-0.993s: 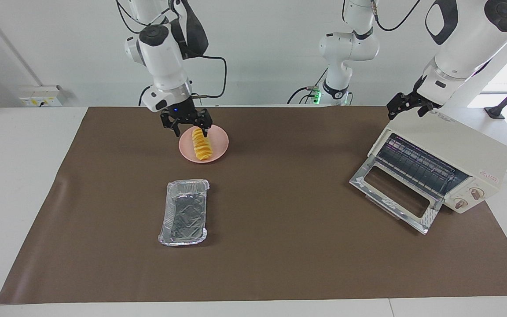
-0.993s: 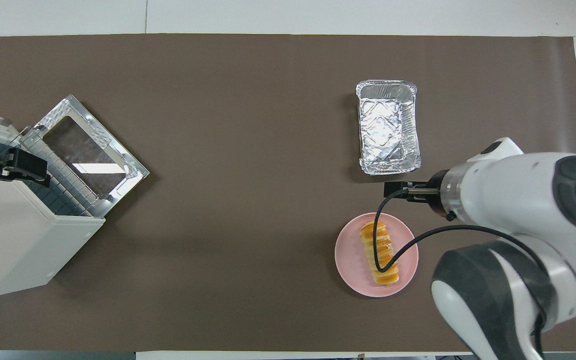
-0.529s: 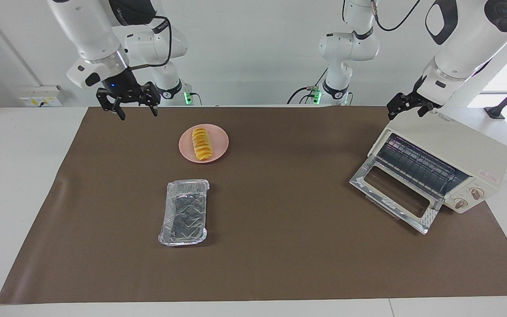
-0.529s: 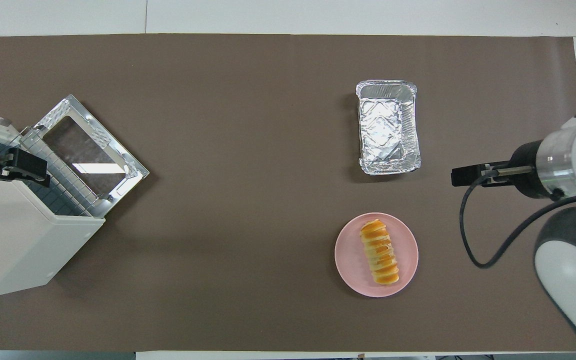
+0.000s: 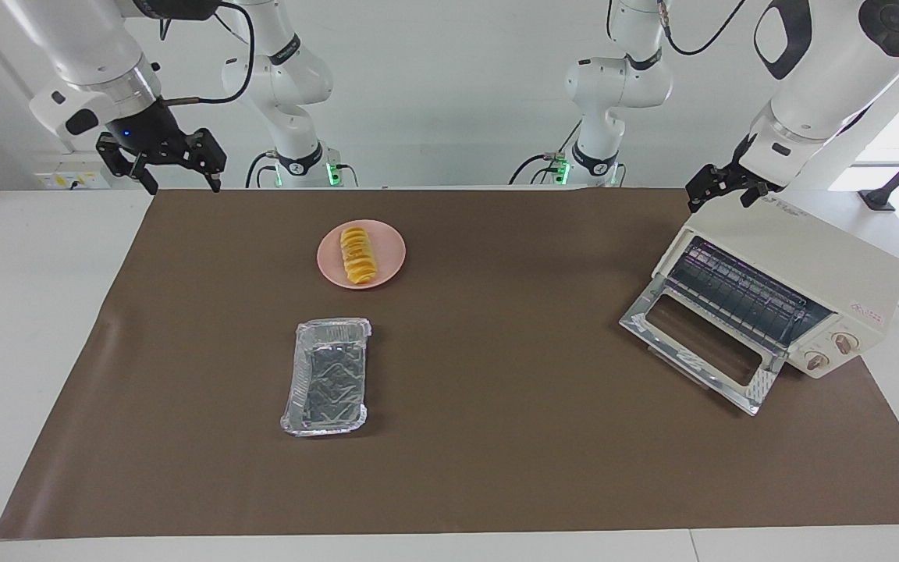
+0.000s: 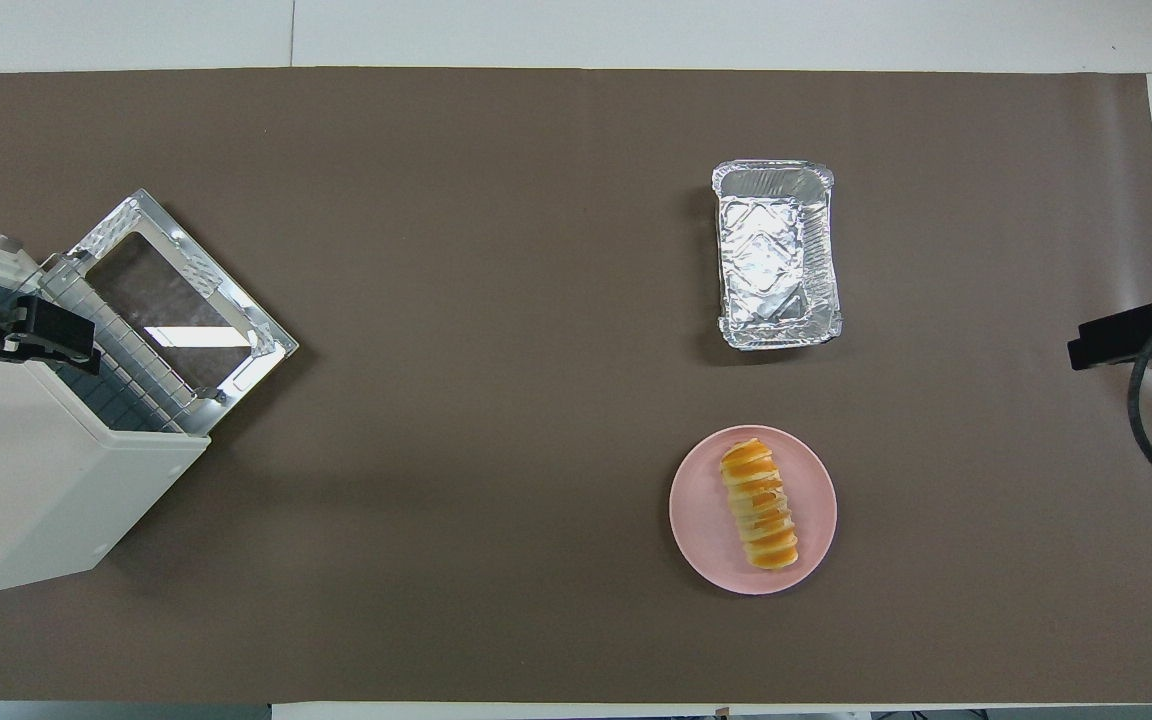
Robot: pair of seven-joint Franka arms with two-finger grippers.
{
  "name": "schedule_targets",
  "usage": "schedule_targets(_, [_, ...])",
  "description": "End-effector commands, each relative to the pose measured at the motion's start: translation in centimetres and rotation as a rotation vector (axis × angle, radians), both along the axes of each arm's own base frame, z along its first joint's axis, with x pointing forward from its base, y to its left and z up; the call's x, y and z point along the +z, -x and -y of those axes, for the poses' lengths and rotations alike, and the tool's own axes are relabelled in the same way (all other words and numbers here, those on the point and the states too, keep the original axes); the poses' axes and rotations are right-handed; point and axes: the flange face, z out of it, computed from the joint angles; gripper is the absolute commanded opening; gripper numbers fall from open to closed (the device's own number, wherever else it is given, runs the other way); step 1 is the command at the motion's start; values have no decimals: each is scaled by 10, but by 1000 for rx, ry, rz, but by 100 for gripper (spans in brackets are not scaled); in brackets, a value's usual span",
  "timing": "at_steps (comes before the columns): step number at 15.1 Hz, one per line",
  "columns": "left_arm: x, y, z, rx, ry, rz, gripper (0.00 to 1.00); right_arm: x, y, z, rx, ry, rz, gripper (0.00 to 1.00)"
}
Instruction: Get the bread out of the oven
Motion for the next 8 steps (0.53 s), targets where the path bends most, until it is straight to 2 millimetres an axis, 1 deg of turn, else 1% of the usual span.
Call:
schedule_targets(1, [5, 3, -3, 6, 5, 11, 100, -8, -3, 0, 27, 13, 6, 100])
schedule_targets(4, [5, 3, -3, 4, 5, 11, 100, -20, -4, 0, 28, 13, -1, 100])
schedule_targets(8, [5, 3, -3, 6, 5, 11, 100, -23, -3, -1, 28, 12, -9, 100])
